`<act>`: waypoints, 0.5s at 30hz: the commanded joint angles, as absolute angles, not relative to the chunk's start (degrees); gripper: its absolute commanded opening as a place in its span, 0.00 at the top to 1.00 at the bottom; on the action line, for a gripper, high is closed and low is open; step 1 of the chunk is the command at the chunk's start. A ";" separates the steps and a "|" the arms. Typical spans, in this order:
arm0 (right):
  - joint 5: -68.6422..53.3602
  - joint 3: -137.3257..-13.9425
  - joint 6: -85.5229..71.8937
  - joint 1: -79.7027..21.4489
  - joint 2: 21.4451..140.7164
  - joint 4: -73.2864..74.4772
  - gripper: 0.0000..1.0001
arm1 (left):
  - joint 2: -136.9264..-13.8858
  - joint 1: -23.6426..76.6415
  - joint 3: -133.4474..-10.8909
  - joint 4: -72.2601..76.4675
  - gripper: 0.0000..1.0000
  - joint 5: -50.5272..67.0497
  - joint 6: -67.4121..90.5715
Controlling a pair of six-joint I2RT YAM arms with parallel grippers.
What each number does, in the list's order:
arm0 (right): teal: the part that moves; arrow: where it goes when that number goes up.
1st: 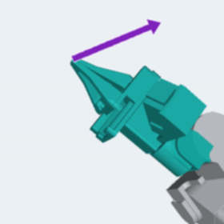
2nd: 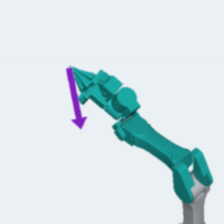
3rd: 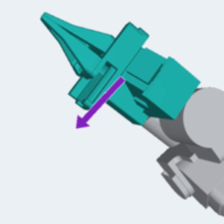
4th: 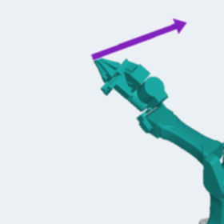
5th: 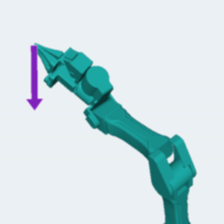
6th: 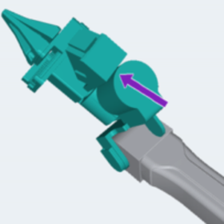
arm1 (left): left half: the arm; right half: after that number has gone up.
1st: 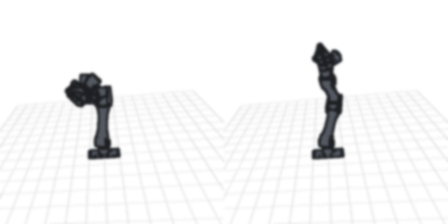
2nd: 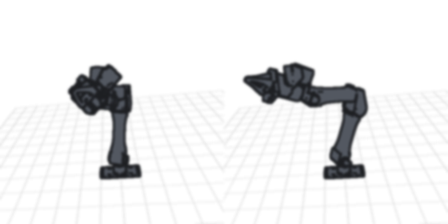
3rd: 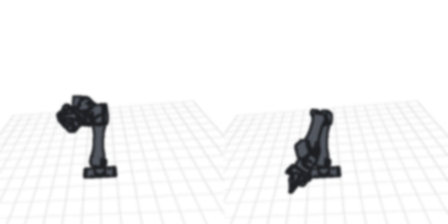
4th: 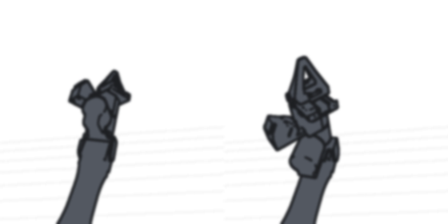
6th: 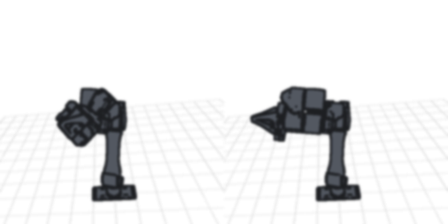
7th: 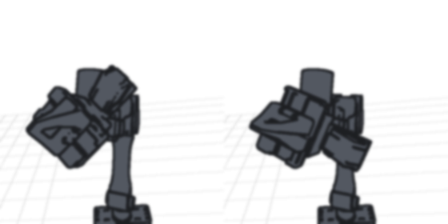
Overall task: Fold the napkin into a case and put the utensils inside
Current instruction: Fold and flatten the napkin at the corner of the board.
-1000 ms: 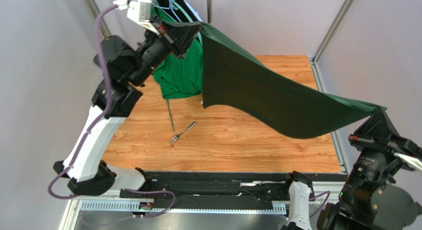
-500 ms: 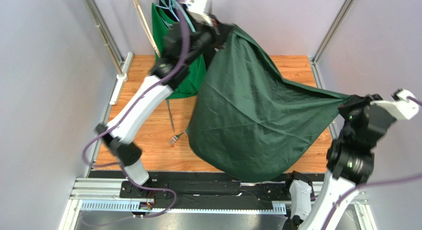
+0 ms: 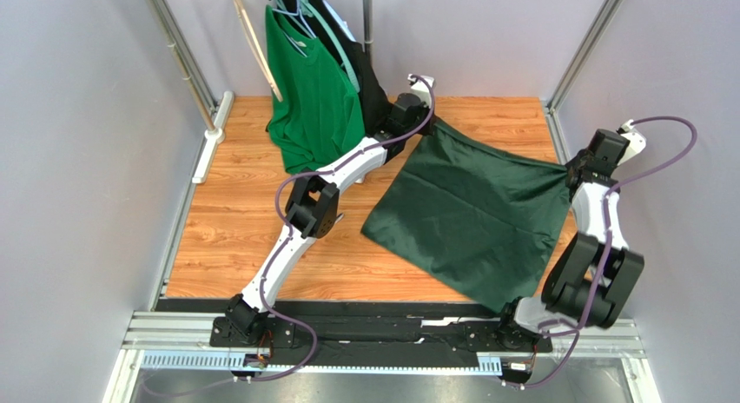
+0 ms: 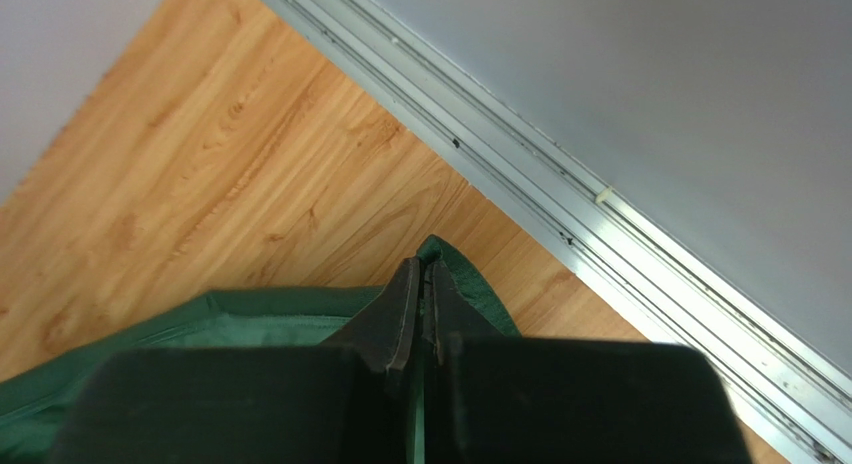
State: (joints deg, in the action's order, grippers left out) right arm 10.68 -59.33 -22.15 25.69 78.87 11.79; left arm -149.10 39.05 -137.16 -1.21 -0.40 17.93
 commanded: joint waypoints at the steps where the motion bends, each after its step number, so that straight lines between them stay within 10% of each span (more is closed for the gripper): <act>1: 8.27 -67.74 -19.25 25.93 87.68 1.14 1.00 | -150.28 37.44 -142.38 10.44 1.00 -2.99 19.42; 15: 5.54 -72.25 -21.62 24.87 95.11 5.44 1.00 | -152.68 35.60 -142.66 8.09 1.00 -1.32 22.85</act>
